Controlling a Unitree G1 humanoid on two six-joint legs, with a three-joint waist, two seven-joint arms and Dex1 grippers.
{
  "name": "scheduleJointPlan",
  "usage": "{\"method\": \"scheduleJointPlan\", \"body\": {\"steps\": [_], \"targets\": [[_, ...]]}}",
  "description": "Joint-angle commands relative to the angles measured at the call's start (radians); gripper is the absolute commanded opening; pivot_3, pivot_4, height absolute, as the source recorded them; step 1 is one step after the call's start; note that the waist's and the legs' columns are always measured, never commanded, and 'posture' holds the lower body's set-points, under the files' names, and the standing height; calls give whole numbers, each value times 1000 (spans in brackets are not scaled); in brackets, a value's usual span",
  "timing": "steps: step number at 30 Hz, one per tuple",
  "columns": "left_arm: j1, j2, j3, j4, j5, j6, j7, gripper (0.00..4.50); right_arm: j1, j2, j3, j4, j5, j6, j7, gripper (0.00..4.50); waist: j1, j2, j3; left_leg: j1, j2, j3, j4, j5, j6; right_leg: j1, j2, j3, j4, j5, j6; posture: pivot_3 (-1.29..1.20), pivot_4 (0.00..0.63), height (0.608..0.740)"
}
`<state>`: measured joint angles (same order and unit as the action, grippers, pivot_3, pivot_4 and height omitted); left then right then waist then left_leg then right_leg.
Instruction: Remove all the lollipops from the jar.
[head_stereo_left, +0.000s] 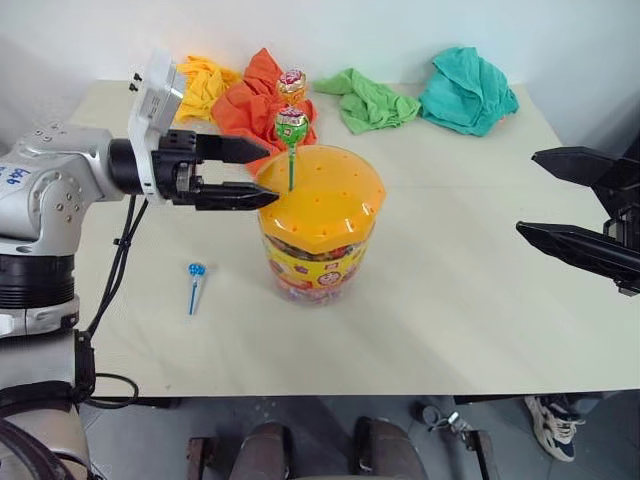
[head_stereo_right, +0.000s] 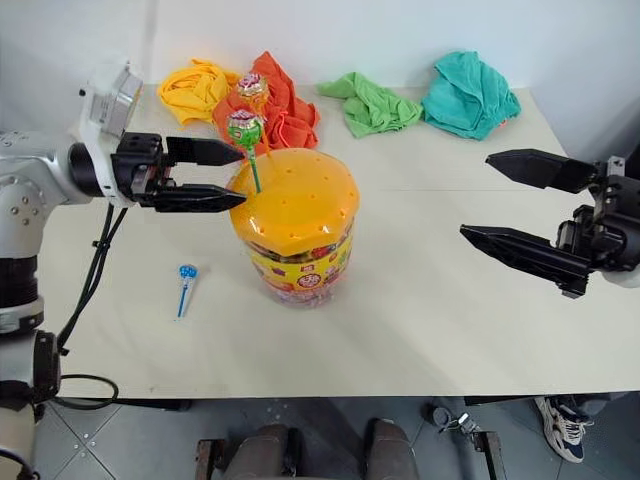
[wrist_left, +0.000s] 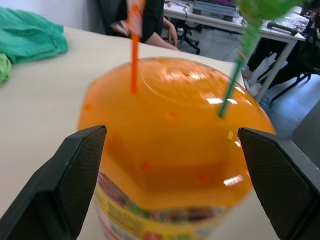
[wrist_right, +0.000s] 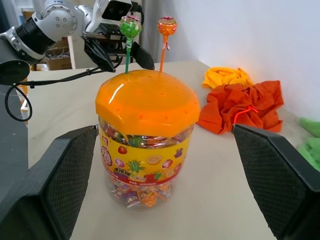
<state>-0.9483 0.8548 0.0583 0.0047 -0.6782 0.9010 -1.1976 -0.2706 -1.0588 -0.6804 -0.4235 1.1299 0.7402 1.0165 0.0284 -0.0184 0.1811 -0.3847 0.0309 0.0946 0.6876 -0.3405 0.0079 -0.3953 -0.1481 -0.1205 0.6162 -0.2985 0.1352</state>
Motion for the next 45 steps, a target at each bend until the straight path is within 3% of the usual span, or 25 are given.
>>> {"method": "scheduleJointPlan", "body": {"steps": [1, 9, 13, 16, 24, 29, 36, 40, 45], "targets": [[-2, -5, 40, -97, -75, 47, 11, 4467, -30, -26, -2, 21, -19, -33, 20, 4500, 1, 0, 0, -1, 0, -1, 2, 0, 0, 0, 0, -1, 0, 0, 0, 0, 150, 740], [12, -119, 79, -183, -167, 51, 100, 4467, -55, -29, 24, 46, -47, -42, 51, 4500, -3, 0, 0, -2, 0, -2, 4, 0, 1, 0, 0, -1, 1, 0, 0, 0, 150, 740], [33, -176, 76, -176, -156, -35, 94, 4467, -52, -24, 21, 45, -56, -45, 52, 4500, -2, 0, 0, -2, 0, -2, 4, 0, 1, 0, 0, -1, 2, 0, 0, 0, 150, 740], [38, -185, 83, -164, -154, -55, 104, 3933, -45, -22, 11, 38, -55, -41, 50, 4500, -2, 0, 0, -2, 0, -1, 5, 0, 1, 0, 0, -1, 2, 0, 0, 0, 150, 740], [10, -150, 92, -111, -134, -101, 99, 1604, -22, -23, -18, 31, -59, -40, 49, 4500, -2, 0, 0, -2, 0, -2, 5, 0, 1, 0, 0, -1, 2, 0, 0, 0, 150, 740], [-47, -177, 104, -75, -170, -87, 119, 123, -33, -27, -2, 56, -80, -52, 63, 4500, -2, 0, 0, -2, 0, -2, 5, 0, 1, 0, 0, -1, 2, 0, 0, 0, 150, 740], [-114, -222, 123, -47, -184, -82, 167, 51, -71, -32, 32, 90, -109, -68, 81, 4500, -3, 0, 0, -2, 0, -2, 6, 0, 1, 0, 0, -2, 2, 0, 0, 0, 150, 740], [-155, -194, 159, -14, -168, -70, 239, 51, -81, -30, 37, 95, -118, -66, 91, 4500, -4, 0, 0, -2, 0, -2, 6, 0, 1, 0, 0, -1, 2, 0, 0, 0, 150, 740], [-125, 6, 106, 13, -68, 111, 333, 51, -48, -32, 27, 87, -116, -49, 122, 4500, -9, 0, 0, -2, 0, -2, 5, 0, 1, 0, 0, -1, 2, 0, 0, 0, 150, 740]]}}
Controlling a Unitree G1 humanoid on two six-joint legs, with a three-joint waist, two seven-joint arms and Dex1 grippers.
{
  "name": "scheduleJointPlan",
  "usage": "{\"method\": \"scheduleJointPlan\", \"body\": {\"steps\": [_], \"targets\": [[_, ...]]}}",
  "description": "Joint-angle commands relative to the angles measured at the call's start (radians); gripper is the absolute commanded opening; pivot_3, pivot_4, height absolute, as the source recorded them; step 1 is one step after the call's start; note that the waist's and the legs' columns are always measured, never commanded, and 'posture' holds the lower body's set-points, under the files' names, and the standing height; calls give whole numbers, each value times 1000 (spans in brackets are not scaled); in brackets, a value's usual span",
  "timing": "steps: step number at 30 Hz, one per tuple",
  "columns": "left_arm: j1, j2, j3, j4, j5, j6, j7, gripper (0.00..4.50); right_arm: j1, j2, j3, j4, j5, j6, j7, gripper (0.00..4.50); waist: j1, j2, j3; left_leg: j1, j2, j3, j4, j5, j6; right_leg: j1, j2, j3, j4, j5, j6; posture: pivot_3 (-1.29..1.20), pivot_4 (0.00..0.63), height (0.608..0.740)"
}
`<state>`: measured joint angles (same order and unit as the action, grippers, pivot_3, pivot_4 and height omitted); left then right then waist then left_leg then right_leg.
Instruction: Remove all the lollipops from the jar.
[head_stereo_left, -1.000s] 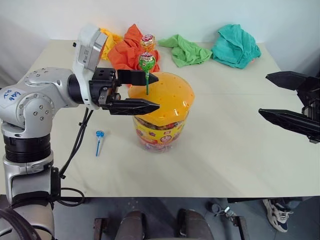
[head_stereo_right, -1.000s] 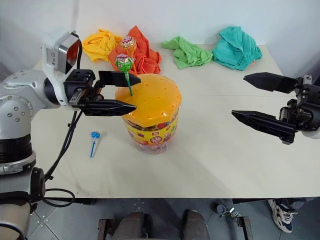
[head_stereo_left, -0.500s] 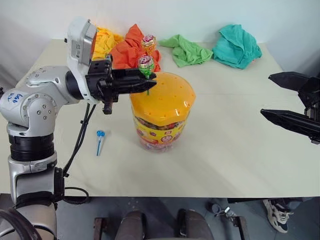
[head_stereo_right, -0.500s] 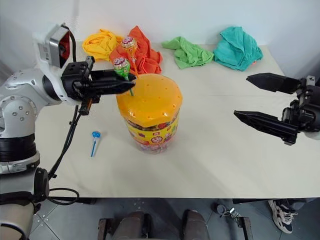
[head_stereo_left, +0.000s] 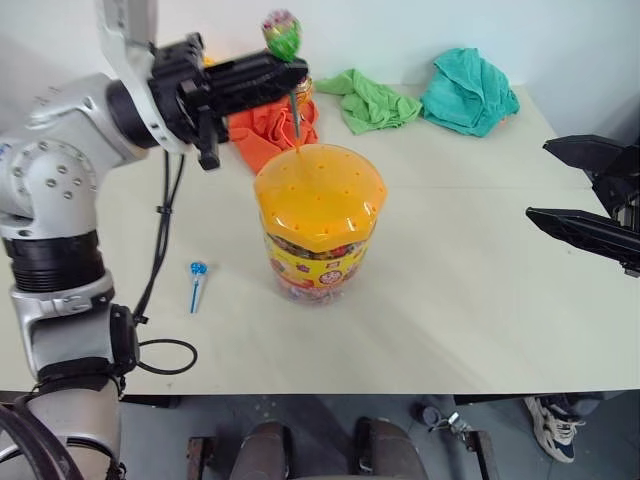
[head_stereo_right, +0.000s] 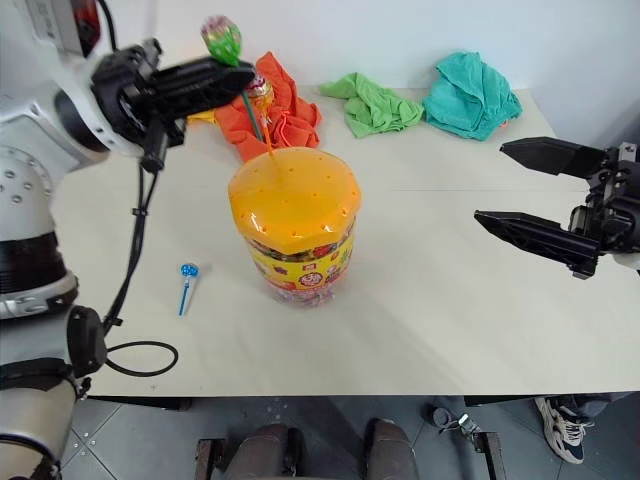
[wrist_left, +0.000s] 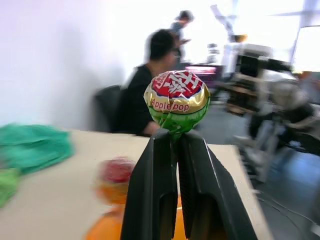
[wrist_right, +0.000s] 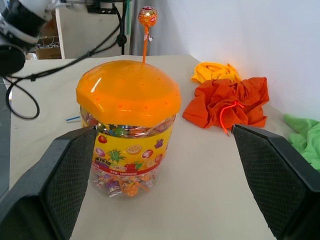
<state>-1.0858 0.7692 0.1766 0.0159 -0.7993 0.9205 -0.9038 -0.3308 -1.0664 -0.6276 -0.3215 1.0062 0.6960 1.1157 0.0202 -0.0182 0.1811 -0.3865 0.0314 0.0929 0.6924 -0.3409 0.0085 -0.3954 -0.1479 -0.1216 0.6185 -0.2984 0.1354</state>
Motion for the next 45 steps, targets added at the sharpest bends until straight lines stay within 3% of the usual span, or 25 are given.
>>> {"method": "scheduleJointPlan", "body": {"steps": [1, 6, 13, 19, 23, 28, 38, 41, 45], "targets": [[32, 141, -35, 7, 76, 154, 61, 51, 25, -21, -25, -25, 18, 6, 29, 4500, 1, 0, 0, 0, 0, 0, 0, 0, 0, 0, 0, 0, 0, 0, 0, 0, 150, 740], [147, 272, -41, 12, 111, 387, 147, 51, 99, 34, -3, -120, 74, 26, 25, 4500, 6, 0, 0, 0, 0, 0, 0, 0, 0, 0, 0, 1, 1, 0, 0, 0, 150, 740], [429, 333, -4, -12, 157, 503, 219, 51, 163, 100, 60, -215, 104, 6, 17, 4500, 4, 0, 0, 0, 0, 0, 0, 0, 0, -1, 0, 1, 1, 0, 0, 0, 150, 740], [528, 381, -48, -22, 181, 630, 258, 51, 136, 105, 122, -200, 86, -13, 20, 4500, 4, -1, 1, 0, 0, 0, 0, 0, 0, -2, 0, 2, 1, 0, 0, 0, 150, 740], [516, 372, -43, -24, 173, 686, 264, 51, 114, 103, 150, -176, 71, -26, 24, 4500, 7, -1, 1, 0, 0, 0, -1, 0, 0, -2, 0, 2, 1, 0, 0, 0, 150, 740], [466, 337, -28, 46, 162, 694, 289, 1369, 77, 104, 180, -147, 46, -43, 24, 4500, 5, -1, 1, 0, 0, 1, -1, 0, 0, -2, 0, 2, 2, 0, 0, 0, 150, 740], [329, 341, -31, 27, 174, 627, 260, 4459, 22, 81, 169, -89, -4, -75, 35, 4500, 6, -1, 1, 0, 0, 2, -1, 0, 0, -3, 0, 2, 2, 0, 0, 0, 150, 740], [283, 332, -10, -33, 134, 534, 192, 4459, -2, 65, 155, -69, -16, -82, 45, 4500, 6, -1, 1, -1, 0, 2, 0, 0, 0, -3, 0, 2, 2, 0, 0, 0, 150, 740], [282, 290, 30, -83, 154, 251, 107, 4459, -30, 38, 129, -29, -35, -95, 57, 4500, 5, -1, 1, 0, 0, 2, 0, 0, 0, -3, 0, 2, 2, 0, 0, 0, 150, 740]]}}
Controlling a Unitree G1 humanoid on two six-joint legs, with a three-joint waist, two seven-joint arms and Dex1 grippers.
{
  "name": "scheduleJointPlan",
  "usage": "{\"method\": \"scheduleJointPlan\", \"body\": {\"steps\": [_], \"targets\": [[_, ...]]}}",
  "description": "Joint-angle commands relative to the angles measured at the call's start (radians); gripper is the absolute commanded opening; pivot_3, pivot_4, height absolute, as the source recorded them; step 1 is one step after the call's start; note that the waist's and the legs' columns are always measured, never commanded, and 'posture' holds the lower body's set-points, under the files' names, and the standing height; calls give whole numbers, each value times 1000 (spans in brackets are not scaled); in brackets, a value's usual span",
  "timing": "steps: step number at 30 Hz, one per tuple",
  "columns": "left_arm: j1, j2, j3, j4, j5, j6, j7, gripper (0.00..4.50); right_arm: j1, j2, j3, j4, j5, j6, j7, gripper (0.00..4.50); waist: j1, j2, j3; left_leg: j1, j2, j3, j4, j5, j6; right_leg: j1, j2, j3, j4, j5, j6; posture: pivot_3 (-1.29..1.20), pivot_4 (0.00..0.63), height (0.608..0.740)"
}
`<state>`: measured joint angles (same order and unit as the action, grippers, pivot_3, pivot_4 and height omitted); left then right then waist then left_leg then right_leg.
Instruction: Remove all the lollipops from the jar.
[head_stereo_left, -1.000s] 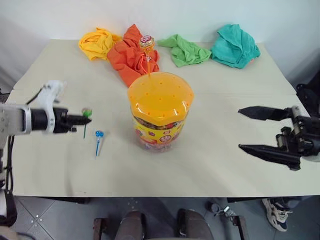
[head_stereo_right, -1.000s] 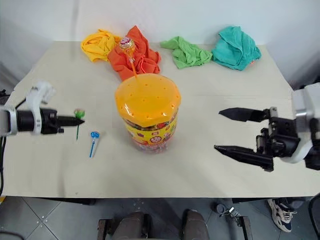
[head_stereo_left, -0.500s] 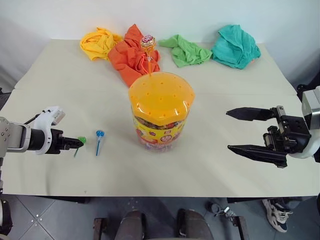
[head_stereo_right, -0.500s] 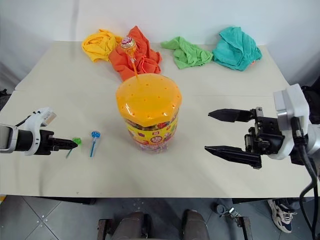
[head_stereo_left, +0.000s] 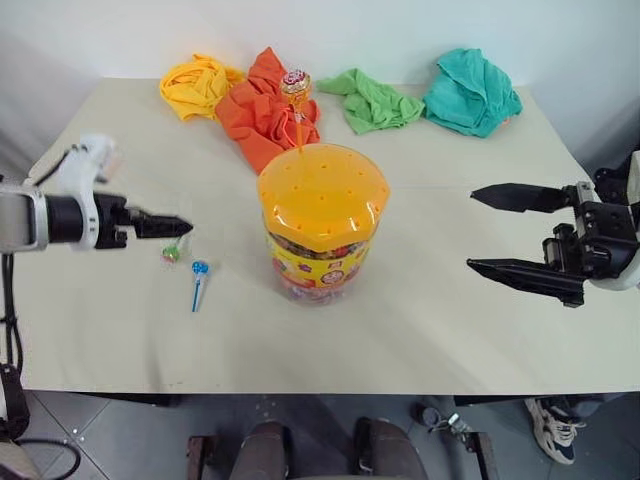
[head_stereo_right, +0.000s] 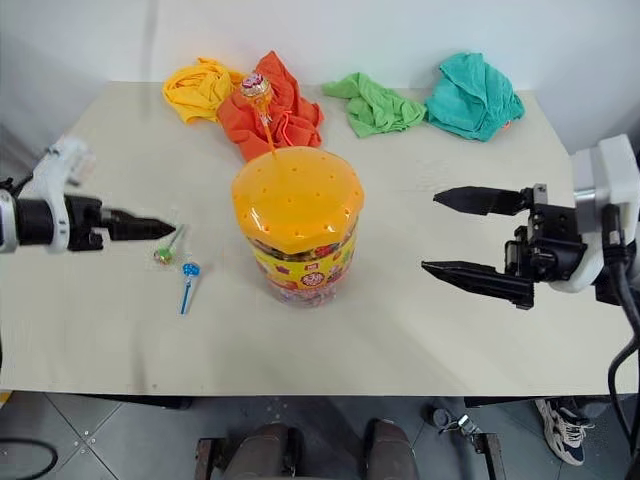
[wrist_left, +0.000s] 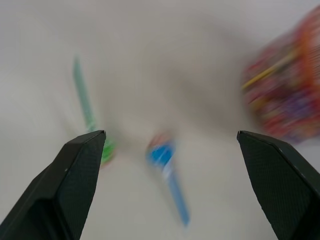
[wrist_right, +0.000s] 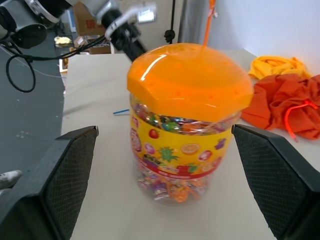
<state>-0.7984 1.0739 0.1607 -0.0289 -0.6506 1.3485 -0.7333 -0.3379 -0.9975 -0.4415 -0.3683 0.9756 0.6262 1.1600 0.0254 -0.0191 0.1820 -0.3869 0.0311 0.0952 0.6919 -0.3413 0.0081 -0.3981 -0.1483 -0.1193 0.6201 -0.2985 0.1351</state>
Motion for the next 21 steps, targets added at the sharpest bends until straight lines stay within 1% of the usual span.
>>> {"method": "scheduleJointPlan", "body": {"steps": [1, 3, 4, 6, 9, 11, 13, 18, 21], "targets": [[-4, -39, 63, -34, 10, -271, -94, 4459, -25, -40, -66, 23, -6, -27, 20, 4500, 0, 0, 0, 0, 0, 0, 0, 0, 0, 0, 0, 0, 0, 0, 0, 0, 150, 740], [-17, -81, 78, -7, 13, -408, -149, 4459, -30, -52, -77, 29, -7, -27, 27, 4500, 0, 0, 0, 0, 0, 1, 0, 0, 0, 0, 0, 0, 0, 0, 0, 0, 150, 740], [-48, -118, 76, 26, 10, -489, -188, 4459, -35, -61, -86, 31, -3, -24, 27, 4500, 1, 0, 0, 0, 0, 0, 0, 0, 0, 0, 0, 0, 0, 0, 0, 0, 150, 740], [-108, -187, 68, 92, -7, -588, -255, 4459, -43, -72, -97, 32, -1, -20, 22, 4500, 4, 0, 0, 0, 0, 1, 1, 0, 0, 0, 0, 0, 0, 0, 0, 0, 150, 740], [-167, -267, 65, 158, -26, -692, -352, 4459, -53, -71, -112, 23, 2, -26, 4, 4500, 2, 0, 0, -1, 0, 0, 4, 0, 1, 0, 0, -1, 1, 0, 0, 0, 150, 740], [-218, -328, 59, 212, -42, -750, -419, 4459, -61, -71, -129, 7, 14, -18, -18, 4500, 2, 0, 0, -1, 0, 1, 4, 0, 1, 0, 0, -1, 1, 0, 0, 0, 150, 740], [-247, -360, 54, 251, -39, -782, -459, 4459, -63, -70, -140, -4, 25, -13, -34, 4500, 1, 0, 0, -1, 0, 1, 4, 0, 1, 0, 0, -1, 1, 0, 0, 0, 150, 740], [-360, -455, -49, 462, 42, -869, -591, 4459, -37, -68, -186, -56, 39, -4, -77, 4500, 2, 0, 0, -2, 0, 1, 5, 0, 1, 0, 0, -1, 1, 0, 0, 0, 150, 740], [-412, -486, -88, 544, 95, -897, -602, 4459, -3, -59, -224, -84, 49, 7, -104, 4500, 3, 0, 0, -2, 0, 0, 6, -1, 2, 0, 0, -1, 1, 0, 1, 0, 150, 740]]}}
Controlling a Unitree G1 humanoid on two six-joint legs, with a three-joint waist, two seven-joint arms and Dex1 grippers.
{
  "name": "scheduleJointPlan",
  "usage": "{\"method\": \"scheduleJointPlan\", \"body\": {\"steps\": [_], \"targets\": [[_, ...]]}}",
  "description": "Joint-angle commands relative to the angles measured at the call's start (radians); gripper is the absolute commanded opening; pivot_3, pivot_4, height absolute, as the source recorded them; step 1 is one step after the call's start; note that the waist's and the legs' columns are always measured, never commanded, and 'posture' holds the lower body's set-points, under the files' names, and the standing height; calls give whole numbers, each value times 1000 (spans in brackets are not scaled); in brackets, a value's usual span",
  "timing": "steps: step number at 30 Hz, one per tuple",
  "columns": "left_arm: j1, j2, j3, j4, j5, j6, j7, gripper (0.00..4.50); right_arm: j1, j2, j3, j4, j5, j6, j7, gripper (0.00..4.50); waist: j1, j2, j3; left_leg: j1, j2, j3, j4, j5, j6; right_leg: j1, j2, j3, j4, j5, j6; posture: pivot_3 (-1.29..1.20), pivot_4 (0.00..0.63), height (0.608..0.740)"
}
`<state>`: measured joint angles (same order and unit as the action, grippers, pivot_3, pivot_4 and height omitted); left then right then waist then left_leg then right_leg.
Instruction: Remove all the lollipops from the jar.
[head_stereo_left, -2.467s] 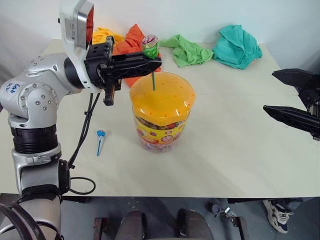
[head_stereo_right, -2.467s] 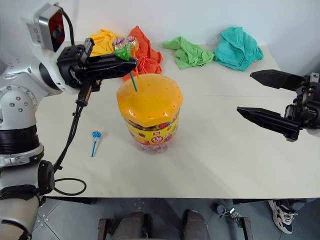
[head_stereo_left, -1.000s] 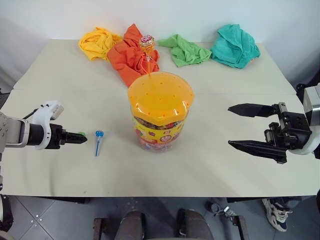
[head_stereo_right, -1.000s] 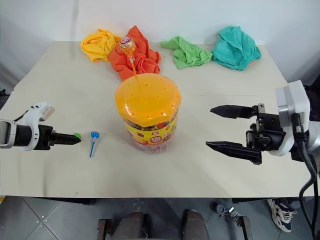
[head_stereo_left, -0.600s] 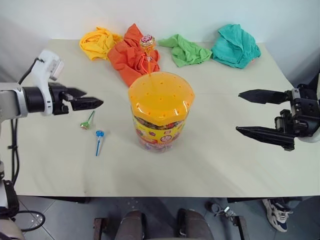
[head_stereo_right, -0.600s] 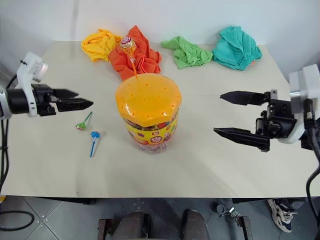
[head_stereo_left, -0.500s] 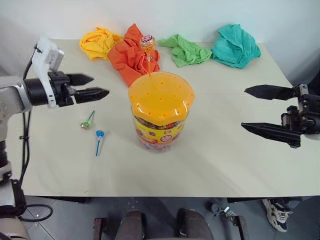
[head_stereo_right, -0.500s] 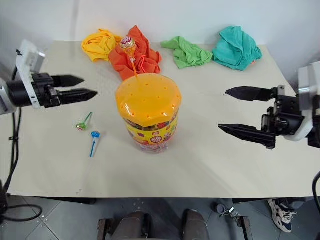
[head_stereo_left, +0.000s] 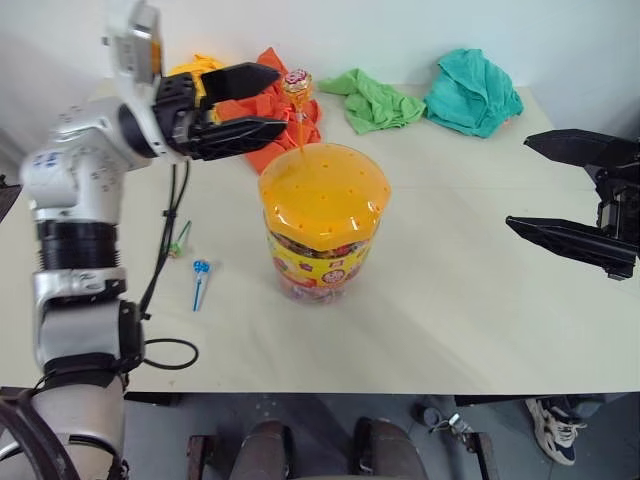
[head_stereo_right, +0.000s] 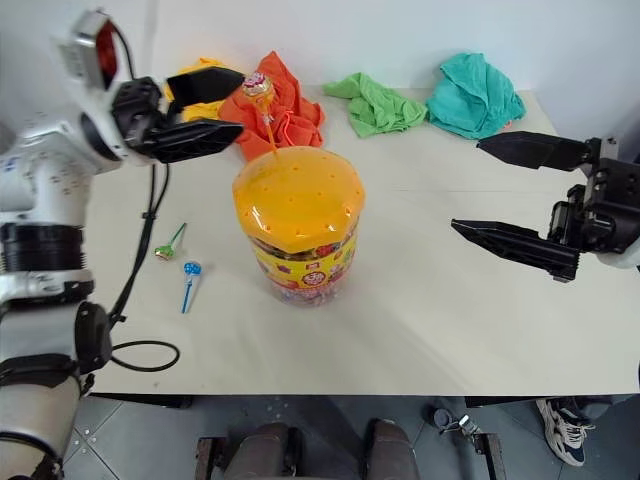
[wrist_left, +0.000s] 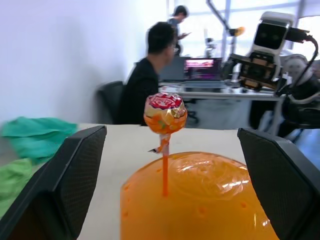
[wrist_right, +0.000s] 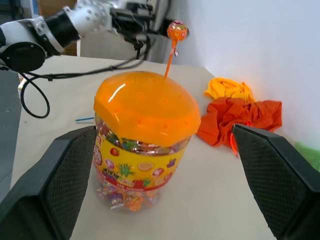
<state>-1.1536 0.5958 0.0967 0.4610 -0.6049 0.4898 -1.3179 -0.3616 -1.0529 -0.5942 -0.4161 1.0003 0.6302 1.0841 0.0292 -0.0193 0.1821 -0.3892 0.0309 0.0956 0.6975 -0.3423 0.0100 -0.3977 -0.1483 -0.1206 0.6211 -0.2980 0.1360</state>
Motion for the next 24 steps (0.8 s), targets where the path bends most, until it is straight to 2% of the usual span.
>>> {"method": "scheduleJointPlan", "body": {"steps": [1, 5, 6, 8, 12, 20, 24], "targets": [[-71, -17, -31, 75, 64, -48, -14, 4459, 32, -3, -84, -45, 28, 6, -33, 4500, -2, 0, 0, 0, 0, 0, 0, 0, 0, 0, 0, 0, 0, 0, 0, 0, 150, 740], [-115, -57, -44, 138, 97, -81, -27, 4459, 76, -1, -128, -72, 40, 13, -58, 4500, -3, 0, 0, -1, 0, 0, 0, 0, 1, 0, 0, 0, 0, 0, 0, 0, 150, 740], [-127, -60, -55, 155, 119, -91, -22, 4284, 85, 1, -136, -77, 42, 12, -64, 4500, -3, 0, 0, 0, 0, 0, 0, 0, 1, 0, 0, 0, 0, 0, 0, 0, 150, 740], [-145, -65, -64, 179, 140, -98, -34, 3830, 102, 4, -153, -86, 50, 14, -76, 4500, -3, 0, 0, 0, 0, 0, 0, 0, 1, 0, 0, 0, 0, 0, 0, 0, 150, 740], [-164, -75, -57, 204, 153, -113, -41, 2650, 132, 7, -175, -99, 59, 15, -88, 4500, -3, 0, 0, 0, 0, 0, 0, 0, 1, 0, 0, 0, 0, 0, 0, 0, 150, 740], [-189, -66, -35, 172, 139, -90, -43, 70, 145, 11, -173, -91, 63, -3, -86, 4500, -3, 0, 0, -1, 0, -1, 0, 0, 1, 0, 0, 0, 0, 0, 0, 0, 150, 740], [-208, -66, -16, 157, 131, -72, -24, 31, 132, 11, -159, -67, 63, -15, -74, 4500, -2, 0, 0, -1, 0, -1, 0, -1, 1, 0, 0, 0, 0, 0, 0, 0, 150, 740]]}}
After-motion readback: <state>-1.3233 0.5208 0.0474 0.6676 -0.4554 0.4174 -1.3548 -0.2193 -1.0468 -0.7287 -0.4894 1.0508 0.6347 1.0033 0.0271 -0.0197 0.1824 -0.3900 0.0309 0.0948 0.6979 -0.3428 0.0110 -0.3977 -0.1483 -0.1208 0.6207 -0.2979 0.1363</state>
